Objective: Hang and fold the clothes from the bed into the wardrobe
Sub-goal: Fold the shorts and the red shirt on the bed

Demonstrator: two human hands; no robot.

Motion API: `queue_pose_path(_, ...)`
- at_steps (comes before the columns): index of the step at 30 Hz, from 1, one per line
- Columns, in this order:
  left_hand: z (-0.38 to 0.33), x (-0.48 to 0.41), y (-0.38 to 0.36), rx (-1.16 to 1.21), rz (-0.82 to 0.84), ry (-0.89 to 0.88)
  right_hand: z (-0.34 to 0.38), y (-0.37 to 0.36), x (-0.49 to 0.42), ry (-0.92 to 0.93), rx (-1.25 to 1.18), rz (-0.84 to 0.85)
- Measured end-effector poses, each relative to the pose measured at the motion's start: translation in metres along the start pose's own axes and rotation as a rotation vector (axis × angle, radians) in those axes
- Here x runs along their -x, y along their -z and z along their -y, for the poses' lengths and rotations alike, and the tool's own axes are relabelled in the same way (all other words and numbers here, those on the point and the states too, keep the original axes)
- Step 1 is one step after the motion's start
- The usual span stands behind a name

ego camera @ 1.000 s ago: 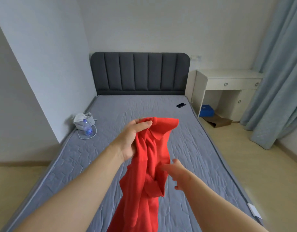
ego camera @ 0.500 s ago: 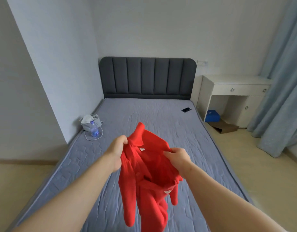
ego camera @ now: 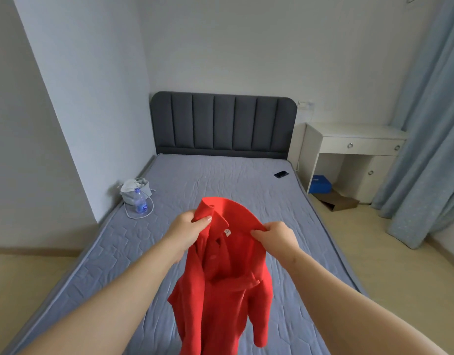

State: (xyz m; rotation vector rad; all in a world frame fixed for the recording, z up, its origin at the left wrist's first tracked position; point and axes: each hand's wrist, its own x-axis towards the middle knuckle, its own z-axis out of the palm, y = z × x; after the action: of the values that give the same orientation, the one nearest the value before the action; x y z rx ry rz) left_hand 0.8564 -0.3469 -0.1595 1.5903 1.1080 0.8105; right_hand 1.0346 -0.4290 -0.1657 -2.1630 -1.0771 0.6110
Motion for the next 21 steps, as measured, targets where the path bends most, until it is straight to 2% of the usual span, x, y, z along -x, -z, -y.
queue_pose_path(2,0.003,0.001,-0.001,0.104,0.028,0.034,0.005,-0.002,0.001,0.048,-0.068,-0.036)
queue_pose_path(6,0.0,-0.003,-0.004,0.165,0.055,0.018,0.022,-0.006,0.01,0.152,-0.38,-0.013)
queue_pose_path(9,-0.006,-0.002,-0.004,0.162,0.157,-0.016,0.03,-0.007,0.016,0.233,-0.569,0.088)
queue_pose_path(12,-0.007,-0.001,-0.004,0.14,0.256,-0.021,0.033,-0.008,0.014,0.348,-0.455,0.207)
queue_pose_path(15,-0.003,0.0,-0.002,0.127,0.294,-0.018,0.032,-0.004,0.009,0.311,-0.231,0.142)
queue_pose_path(19,-0.002,-0.001,0.001,0.107,0.191,-0.05,0.029,-0.001,0.004,0.232,-0.229,0.05)
queue_pose_path(21,-0.001,-0.001,-0.002,0.023,0.149,-0.12,0.032,-0.002,0.004,0.171,-0.333,-0.015)
